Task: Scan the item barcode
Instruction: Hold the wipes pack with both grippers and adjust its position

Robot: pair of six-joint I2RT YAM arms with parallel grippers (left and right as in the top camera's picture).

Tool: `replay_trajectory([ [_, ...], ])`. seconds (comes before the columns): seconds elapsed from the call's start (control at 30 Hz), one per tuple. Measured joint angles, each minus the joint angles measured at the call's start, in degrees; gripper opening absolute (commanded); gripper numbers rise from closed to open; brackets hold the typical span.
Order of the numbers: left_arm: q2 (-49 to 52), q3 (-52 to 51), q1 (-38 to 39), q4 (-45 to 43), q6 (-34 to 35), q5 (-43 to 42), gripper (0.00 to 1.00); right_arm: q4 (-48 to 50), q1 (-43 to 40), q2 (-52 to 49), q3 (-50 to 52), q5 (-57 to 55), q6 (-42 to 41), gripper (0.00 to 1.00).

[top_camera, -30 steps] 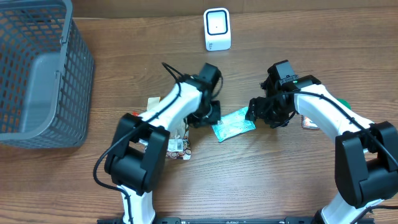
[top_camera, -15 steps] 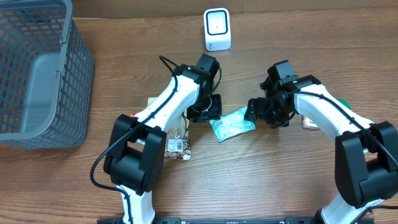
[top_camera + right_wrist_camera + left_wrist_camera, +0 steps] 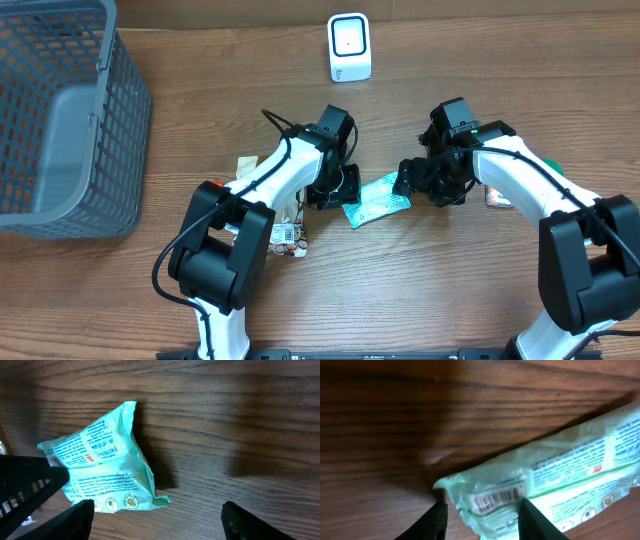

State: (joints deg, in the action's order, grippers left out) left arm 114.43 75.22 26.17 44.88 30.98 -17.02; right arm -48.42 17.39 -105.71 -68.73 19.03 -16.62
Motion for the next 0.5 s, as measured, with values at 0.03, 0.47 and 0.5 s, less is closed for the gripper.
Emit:
replay_trajectory([
  [0.03, 0.00, -0.35, 0.00, -0.87, 0.20, -0.20, 0.39, 0.07, 0.00, 0.00, 0.00, 0.00, -0.02, 0.83],
  [0.47, 0.04, -1.05, 0.00, -2.54, 1.73, -1.44, 0.30, 1.25, 0.00, 0.00, 0.04, 0.52, 0.15, 0.83],
  [0.5, 0.13, -1.05, 0.00, -2.54, 1.77, -1.55, 0.27, 1.25, 0.00, 0.00, 0.04, 0.52, 0.15, 0.83],
])
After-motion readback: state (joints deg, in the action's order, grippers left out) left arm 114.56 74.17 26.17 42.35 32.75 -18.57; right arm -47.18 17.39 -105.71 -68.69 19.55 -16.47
